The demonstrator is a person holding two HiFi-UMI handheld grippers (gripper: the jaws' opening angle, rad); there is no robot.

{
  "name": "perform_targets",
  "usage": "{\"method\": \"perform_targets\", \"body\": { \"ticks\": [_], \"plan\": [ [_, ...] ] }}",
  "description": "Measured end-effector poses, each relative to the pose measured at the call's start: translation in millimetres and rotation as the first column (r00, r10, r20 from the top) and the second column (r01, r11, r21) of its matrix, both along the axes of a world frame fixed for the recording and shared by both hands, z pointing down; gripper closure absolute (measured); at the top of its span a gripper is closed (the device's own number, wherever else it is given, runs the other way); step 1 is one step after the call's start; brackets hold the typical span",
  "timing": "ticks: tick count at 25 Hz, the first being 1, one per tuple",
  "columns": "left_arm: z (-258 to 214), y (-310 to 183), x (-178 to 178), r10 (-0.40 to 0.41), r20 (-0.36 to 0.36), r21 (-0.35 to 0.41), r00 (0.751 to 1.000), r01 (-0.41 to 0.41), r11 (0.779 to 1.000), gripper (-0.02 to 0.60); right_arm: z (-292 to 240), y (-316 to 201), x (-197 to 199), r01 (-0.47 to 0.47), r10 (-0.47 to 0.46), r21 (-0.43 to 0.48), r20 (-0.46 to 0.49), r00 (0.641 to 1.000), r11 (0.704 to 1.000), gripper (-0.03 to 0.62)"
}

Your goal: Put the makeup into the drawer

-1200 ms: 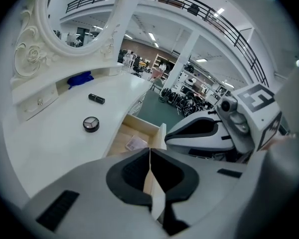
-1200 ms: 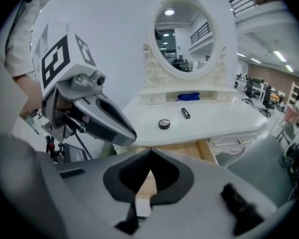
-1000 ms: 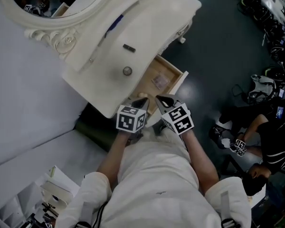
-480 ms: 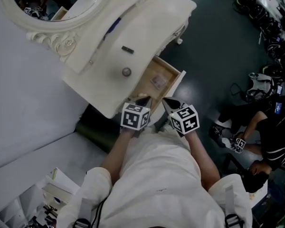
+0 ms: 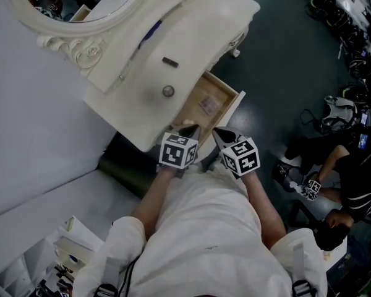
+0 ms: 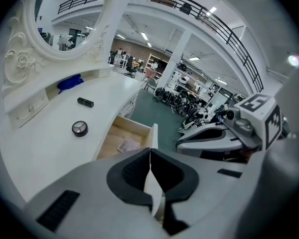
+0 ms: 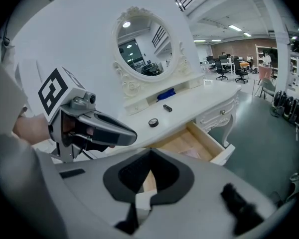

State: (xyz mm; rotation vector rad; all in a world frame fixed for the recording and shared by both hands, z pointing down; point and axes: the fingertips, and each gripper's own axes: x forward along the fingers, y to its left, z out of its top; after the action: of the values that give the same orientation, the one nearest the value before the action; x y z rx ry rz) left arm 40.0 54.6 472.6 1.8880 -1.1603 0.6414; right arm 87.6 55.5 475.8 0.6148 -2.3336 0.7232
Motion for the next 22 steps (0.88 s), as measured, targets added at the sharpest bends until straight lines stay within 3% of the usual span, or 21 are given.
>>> {"method": "perform_targets", "body": {
  "ticks": [12, 22],
  "plan": [
    [2, 13, -38, -0.067, -0.030, -0.009, 0.997, 0.067, 0.998, 0.571, 13, 7, -35, 0.046, -0.047, -0.005, -0.040, 0.998, 0.999, 0.580],
    [18, 17, -101, -0.129, -0.049, -0.034, 0.990, 0.128, 0.991, 0.571, 36, -30, -107, 0.130, -0.129, 0.007, -0.099, 0.987, 0.991, 0.572]
  ]
}}
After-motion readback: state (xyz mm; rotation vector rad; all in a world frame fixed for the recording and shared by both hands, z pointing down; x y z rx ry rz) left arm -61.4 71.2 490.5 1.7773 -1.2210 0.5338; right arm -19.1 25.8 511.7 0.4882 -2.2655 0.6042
